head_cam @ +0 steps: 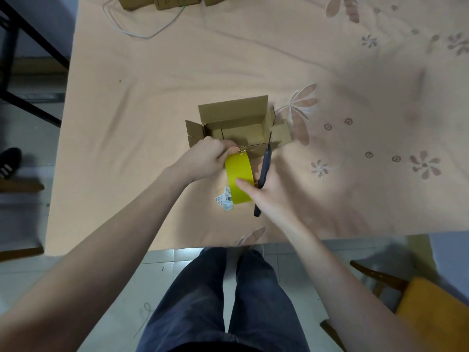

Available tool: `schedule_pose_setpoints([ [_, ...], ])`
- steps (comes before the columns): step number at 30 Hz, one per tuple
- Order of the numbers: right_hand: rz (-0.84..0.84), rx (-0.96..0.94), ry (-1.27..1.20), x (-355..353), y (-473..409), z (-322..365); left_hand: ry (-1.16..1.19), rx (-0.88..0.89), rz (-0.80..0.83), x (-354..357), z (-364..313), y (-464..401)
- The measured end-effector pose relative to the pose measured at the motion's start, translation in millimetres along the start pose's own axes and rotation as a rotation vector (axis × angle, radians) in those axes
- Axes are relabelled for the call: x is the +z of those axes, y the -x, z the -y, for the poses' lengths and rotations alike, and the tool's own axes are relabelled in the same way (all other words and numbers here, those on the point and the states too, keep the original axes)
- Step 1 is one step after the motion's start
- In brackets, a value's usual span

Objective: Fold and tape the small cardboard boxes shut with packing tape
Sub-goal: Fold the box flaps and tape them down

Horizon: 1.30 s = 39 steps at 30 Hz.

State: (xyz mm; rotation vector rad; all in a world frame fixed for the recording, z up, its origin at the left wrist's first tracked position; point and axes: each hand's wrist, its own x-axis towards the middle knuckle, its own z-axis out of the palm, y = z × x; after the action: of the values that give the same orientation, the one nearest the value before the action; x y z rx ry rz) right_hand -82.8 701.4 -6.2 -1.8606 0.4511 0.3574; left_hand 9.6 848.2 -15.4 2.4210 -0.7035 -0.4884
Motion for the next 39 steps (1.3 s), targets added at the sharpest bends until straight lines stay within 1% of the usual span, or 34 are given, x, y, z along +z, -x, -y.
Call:
schedule_pose_setpoints([
  [4, -0.138, -0.119, 0.052, -3, 2, 9, -0.010, 0.005, -0.055, -1, -2, -10],
  [7, -0.186, -0.146, 0.054, -2, -4, 16, 0.006, -0.009, -0.104, -1, -2, -15],
  [11, -0.224, -0.122, 0.086, -3, -14, 13, 0.086, -0.063, -0.154, 0, -7, -20],
  [14, -0.252, -0.093, 0.116, -4, -22, 9, 0.138, -0.098, -0.130, -1, -10, -25],
  [19, -0.244, -0.001, 0.121, 1, -29, 5, 0.127, -0.208, -0.075, 7, -6, -26],
  [23, -0.271, 0.027, 0.086, -2, -32, 3, 0.139, -0.235, -0.065, 5, -10, -30],
  [26, -0.260, 0.031, 0.043, -4, -32, 1, 0.169, -0.256, -0.048, 5, -13, -33],
  [30, -0.216, 0.034, 0.023, -7, -32, 0, 0.151, -0.175, 0.008, 12, -10, -29],
  [34, -0.153, 0.056, 0.002, -12, -27, -4, 0.174, -0.166, 0.000, 11, -7, -33],
  [36, -0.106, 0.083, -0.022, -15, -27, -6, 0.101, -0.215, -0.038, 12, -7, -35],
  [39, -0.050, 0.103, -0.023, -17, -26, -8, 0.069, -0.310, -0.177, 18, -7, -34],
])
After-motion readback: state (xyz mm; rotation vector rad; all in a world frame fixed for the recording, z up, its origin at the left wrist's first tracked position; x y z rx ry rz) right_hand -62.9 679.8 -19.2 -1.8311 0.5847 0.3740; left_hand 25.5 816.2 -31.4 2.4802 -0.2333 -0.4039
